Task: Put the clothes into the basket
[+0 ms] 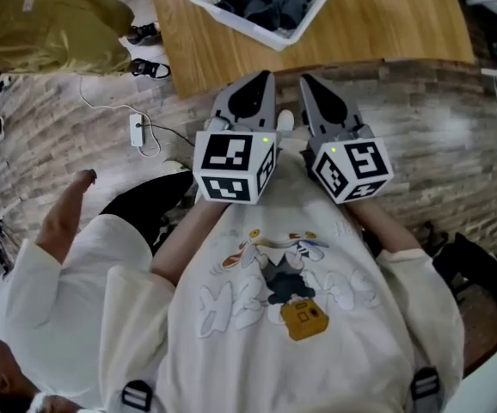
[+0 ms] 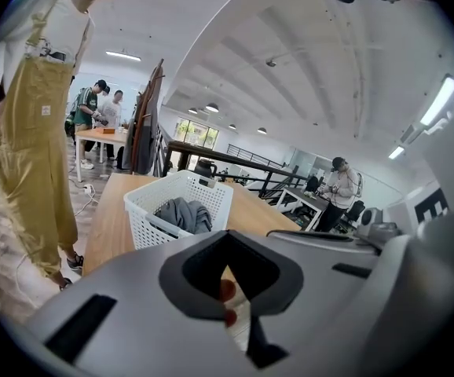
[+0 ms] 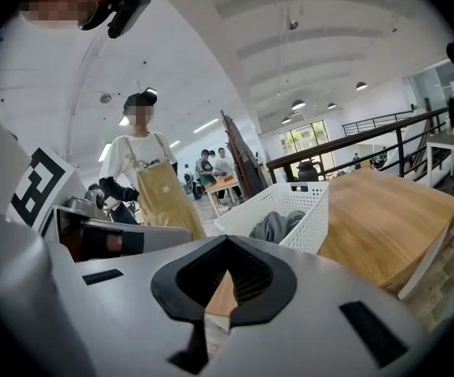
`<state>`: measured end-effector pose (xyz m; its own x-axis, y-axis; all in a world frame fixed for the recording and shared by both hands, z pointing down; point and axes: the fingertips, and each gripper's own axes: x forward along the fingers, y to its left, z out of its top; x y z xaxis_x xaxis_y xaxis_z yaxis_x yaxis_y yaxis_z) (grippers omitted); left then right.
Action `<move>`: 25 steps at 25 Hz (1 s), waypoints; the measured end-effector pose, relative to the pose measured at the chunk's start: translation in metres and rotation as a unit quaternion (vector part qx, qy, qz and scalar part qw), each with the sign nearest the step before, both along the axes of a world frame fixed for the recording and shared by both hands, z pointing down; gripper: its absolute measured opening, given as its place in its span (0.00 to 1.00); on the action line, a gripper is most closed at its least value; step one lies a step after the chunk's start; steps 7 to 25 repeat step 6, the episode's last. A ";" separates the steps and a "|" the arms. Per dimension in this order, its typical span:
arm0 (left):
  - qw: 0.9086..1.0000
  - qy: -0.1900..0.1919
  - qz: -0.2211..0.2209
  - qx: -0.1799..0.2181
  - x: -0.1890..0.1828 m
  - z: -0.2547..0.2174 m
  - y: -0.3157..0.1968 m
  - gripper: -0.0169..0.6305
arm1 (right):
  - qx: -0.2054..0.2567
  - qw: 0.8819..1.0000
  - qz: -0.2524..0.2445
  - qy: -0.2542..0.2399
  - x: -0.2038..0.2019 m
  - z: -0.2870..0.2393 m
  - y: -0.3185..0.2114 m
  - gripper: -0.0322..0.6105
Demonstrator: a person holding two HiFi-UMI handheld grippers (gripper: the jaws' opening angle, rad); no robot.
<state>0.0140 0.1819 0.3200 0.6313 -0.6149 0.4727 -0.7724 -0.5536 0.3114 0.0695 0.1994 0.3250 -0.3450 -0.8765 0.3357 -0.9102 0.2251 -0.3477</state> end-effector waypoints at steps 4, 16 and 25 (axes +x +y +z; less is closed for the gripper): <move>1.000 -0.002 0.004 0.000 -0.004 -0.003 0.002 0.03 | -0.015 1.000 0.016 -0.017 0.002 0.001 0.003 0.08; 1.000 -0.003 0.002 -0.003 -0.009 -0.003 0.004 0.03 | -0.018 0.999 0.021 -0.020 0.001 0.000 0.005 0.08; 1.000 -0.003 0.002 -0.003 -0.009 -0.003 0.004 0.03 | -0.018 0.999 0.021 -0.020 0.001 0.000 0.005 0.08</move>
